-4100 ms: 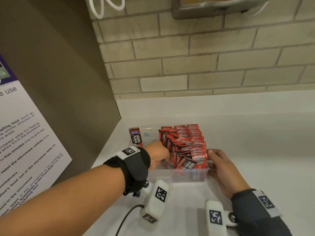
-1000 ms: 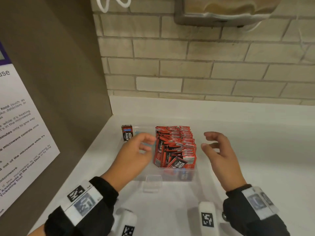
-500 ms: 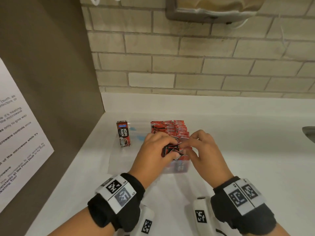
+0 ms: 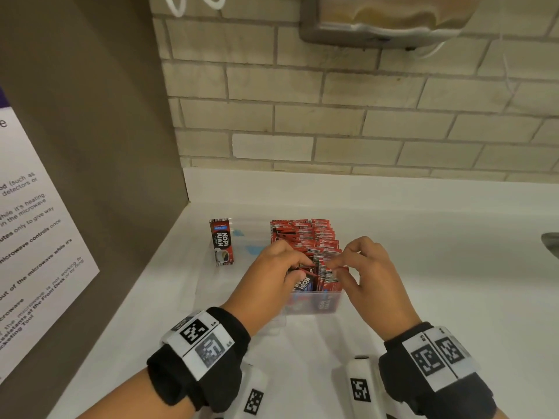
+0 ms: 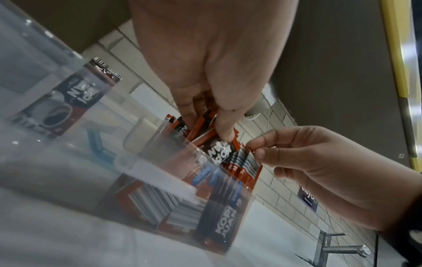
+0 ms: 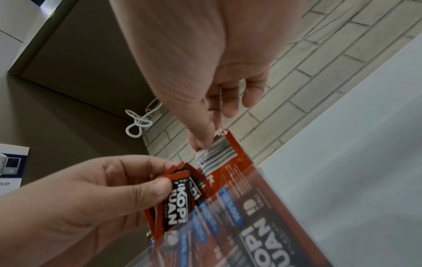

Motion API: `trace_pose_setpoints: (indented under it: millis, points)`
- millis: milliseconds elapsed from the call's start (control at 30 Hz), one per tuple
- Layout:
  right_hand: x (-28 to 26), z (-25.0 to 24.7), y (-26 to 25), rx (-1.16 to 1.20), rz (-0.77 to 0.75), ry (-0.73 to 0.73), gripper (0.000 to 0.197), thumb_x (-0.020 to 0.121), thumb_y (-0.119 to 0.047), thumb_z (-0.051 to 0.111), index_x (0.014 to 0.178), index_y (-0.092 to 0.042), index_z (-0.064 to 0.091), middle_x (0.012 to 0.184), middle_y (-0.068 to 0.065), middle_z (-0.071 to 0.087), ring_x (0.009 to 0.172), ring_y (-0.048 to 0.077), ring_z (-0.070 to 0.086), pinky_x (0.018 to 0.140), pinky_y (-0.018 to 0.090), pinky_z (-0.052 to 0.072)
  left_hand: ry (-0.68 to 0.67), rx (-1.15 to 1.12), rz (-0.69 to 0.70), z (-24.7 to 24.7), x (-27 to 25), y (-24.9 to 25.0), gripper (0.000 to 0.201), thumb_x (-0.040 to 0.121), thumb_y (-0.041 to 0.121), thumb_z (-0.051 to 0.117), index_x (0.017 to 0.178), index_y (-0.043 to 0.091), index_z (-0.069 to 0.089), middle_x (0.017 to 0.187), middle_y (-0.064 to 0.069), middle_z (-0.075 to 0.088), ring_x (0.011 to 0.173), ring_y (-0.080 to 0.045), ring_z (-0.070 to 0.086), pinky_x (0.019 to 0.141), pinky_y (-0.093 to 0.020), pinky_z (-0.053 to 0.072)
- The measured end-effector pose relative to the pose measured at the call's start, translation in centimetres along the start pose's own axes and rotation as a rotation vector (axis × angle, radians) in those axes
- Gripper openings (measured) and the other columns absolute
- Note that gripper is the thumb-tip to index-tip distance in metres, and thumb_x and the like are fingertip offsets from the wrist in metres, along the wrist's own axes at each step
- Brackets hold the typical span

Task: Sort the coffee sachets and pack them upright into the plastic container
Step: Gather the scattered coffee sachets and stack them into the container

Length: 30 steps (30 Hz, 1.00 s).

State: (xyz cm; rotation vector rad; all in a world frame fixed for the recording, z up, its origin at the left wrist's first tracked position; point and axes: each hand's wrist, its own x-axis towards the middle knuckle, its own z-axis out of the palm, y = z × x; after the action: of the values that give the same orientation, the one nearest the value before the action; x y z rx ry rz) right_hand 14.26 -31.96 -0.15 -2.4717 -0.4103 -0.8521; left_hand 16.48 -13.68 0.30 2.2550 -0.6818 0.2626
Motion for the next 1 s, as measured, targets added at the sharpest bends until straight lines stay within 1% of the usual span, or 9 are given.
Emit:
trace_pose_setpoints:
  millis: [100, 233, 367, 467, 533, 700, 800, 900, 1000]
  points:
    - [0.0, 0.0, 0.1, -0.006, -0.002, 0.002, 0.022, 0.071, 0.007, 0.074, 0.08, -0.014, 0.073, 0.086, -0.009, 0.047, 0.078, 0.014, 0.049, 0.068, 0.01, 0.033, 0.015, 0.007, 0.012, -0.1, -0.1, 0.0, 0.019, 0.091, 0.01, 0.059, 0.108, 0.013, 0.067, 0.1, 0.01, 0.047, 0.088, 0.002, 0.045, 0.079, 0.001, 0.03]
    - [0.0, -0.1, 0.1, -0.009, -0.011, 0.0, 0.021, 0.071, 0.006, 0.074, 0.078, -0.014, 0.072, 0.085, -0.008, 0.049, 0.076, 0.015, 0.05, 0.067, 0.011, 0.033, 0.01, 0.049, 0.016, -0.3, -0.2, -0.1, 0.015, 0.092, 0.008, 0.057, 0.102, 0.011, 0.067, 0.101, 0.002, 0.061, 0.092, -0.008, 0.05, 0.075, -0.004, 0.033]
    - [0.1, -0.2, -0.2, -0.037, -0.031, -0.034, 0.021, 0.069, 0.004, 0.076, 0.078, -0.015, 0.072, 0.084, 0.0, 0.057, 0.075, 0.019, 0.055, 0.063, 0.023, 0.04, 0.052, 0.079, 0.023, -1.1, -0.2, -0.2, 0.013, 0.093, 0.011, 0.057, 0.1, 0.013, 0.068, 0.099, 0.002, 0.065, 0.091, -0.008, 0.054, 0.079, -0.013, 0.042]
    - [0.2, -0.4, -0.4, -0.035, -0.026, -0.077, 0.021, 0.075, 0.001, 0.072, 0.087, -0.016, 0.07, 0.089, -0.002, 0.056, 0.081, 0.018, 0.055, 0.067, 0.024, 0.045, 0.118, 0.049, 0.011, -2.3, 0.0, 0.1, 0.014, 0.092, 0.012, 0.058, 0.101, 0.013, 0.069, 0.1, 0.004, 0.067, 0.086, 0.002, 0.053, 0.078, 0.0, 0.036]
    - [0.3, -0.7, -0.8, 0.0, 0.009, -0.101, 0.024, 0.081, -0.003, 0.066, 0.101, -0.017, 0.066, 0.097, -0.007, 0.05, 0.088, 0.012, 0.05, 0.074, 0.014, 0.039, 0.164, 0.019, 0.0, -3.6, 0.0, 0.4, 0.013, 0.091, 0.012, 0.059, 0.099, 0.014, 0.07, 0.097, 0.006, 0.067, 0.084, 0.007, 0.054, 0.076, 0.002, 0.037]
    - [2.1, -2.3, -4.2, 0.272, 0.081, -0.073, 0.025, 0.087, -0.026, 0.054, 0.112, -0.026, 0.054, 0.107, -0.017, 0.046, 0.103, -0.001, 0.047, 0.081, 0.007, 0.035, 0.225, -0.072, -0.03, -7.9, 0.0, 2.1, 0.012, 0.09, 0.013, 0.062, 0.088, 0.025, 0.067, 0.084, 0.018, 0.063, 0.078, 0.006, 0.06, 0.067, -0.004, 0.044]
    - [3.5, -2.4, -7.2, 0.453, 0.129, -0.19, 0.038, 0.087, -0.039, 0.055, 0.123, -0.031, 0.045, 0.117, -0.02, 0.048, 0.111, -0.005, 0.047, 0.089, 0.017, 0.043, 0.265, -0.173, -0.034, -10.0, 0.1, 2.7, 0.022, 0.087, 0.011, 0.065, 0.082, 0.032, 0.064, 0.08, 0.017, 0.065, 0.076, 0.008, 0.06, 0.062, -0.006, 0.046]
    - [4.4, -1.6, -9.7, 0.639, 0.155, -0.346, 0.062, 0.082, -0.034, 0.068, 0.133, -0.032, 0.032, 0.124, -0.02, 0.049, 0.11, -0.005, 0.052, 0.093, 0.023, 0.047, 0.322, -0.274, -0.058, -11.0, 0.4, 2.5, 0.021, 0.084, 0.009, 0.068, 0.085, 0.03, 0.067, 0.081, 0.012, 0.067, 0.074, 0.003, 0.059, 0.064, -0.01, 0.046]
    - [5.4, -0.1, -11.4, 0.733, 0.126, -0.388, 0.064, 0.083, -0.02, 0.068, 0.132, -0.032, 0.028, 0.116, -0.014, 0.056, 0.1, -0.002, 0.059, 0.086, 0.02, 0.05, 0.418, -0.513, -0.13, -11.7, 0.7, 1.8, 0.02, 0.079, 0.005, 0.071, 0.087, 0.023, 0.067, 0.081, 0.007, 0.065, 0.074, -0.002, 0.058, 0.07, -0.017, 0.048]
